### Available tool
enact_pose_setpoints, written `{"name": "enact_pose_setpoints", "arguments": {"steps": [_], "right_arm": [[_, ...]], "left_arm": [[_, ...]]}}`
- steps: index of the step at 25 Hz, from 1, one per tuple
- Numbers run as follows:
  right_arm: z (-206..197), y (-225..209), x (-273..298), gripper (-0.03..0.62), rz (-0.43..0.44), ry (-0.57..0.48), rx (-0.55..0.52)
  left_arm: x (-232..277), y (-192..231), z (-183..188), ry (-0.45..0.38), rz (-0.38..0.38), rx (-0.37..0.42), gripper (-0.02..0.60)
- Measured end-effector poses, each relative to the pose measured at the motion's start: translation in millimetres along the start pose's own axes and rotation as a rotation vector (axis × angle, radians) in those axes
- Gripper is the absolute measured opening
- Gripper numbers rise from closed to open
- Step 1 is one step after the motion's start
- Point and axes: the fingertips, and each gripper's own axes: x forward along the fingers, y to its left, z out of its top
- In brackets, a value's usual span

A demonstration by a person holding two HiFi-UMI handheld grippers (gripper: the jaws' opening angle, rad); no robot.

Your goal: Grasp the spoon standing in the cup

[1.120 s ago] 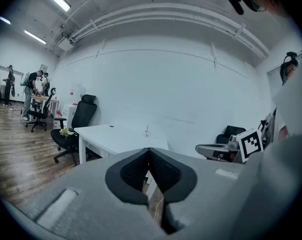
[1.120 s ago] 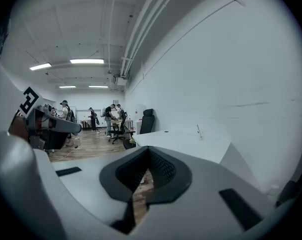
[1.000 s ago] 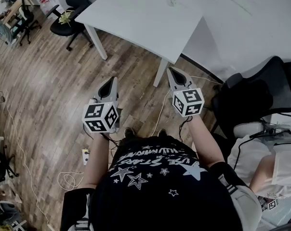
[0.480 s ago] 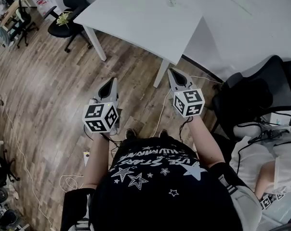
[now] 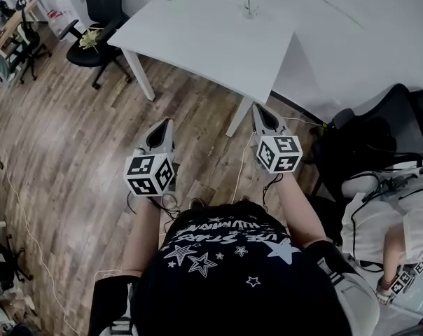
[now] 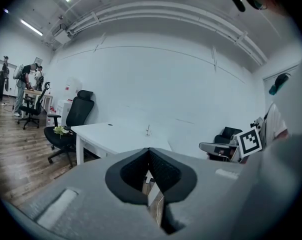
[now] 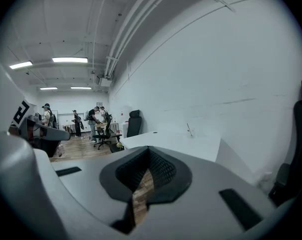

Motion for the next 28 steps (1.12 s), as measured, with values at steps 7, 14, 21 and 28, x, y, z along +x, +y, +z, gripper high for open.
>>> {"name": "enact_pose_setpoints", "arguments": {"steps": [7, 14, 21, 28], "right_arm": [[-8, 22, 14, 0.009, -0.036, 0.021, -0.004], [-16, 25, 28, 0.009, -0.039, 0.060, -0.022], [-12, 20, 75, 0.009, -0.035, 0.066, -0.015], [-6, -18, 135, 0.009, -0.042, 0.067, 0.015]], "left_arm": [[1, 34, 1, 0.014, -0.025, -0.004, 0.008], [14, 41, 1, 0.020, -0.066, -0.001, 0.008], [36, 70, 16, 0.014, -0.039, -0.004, 0.008], [95, 90, 32, 0.025, -0.025, 0.009, 0.008]]}}
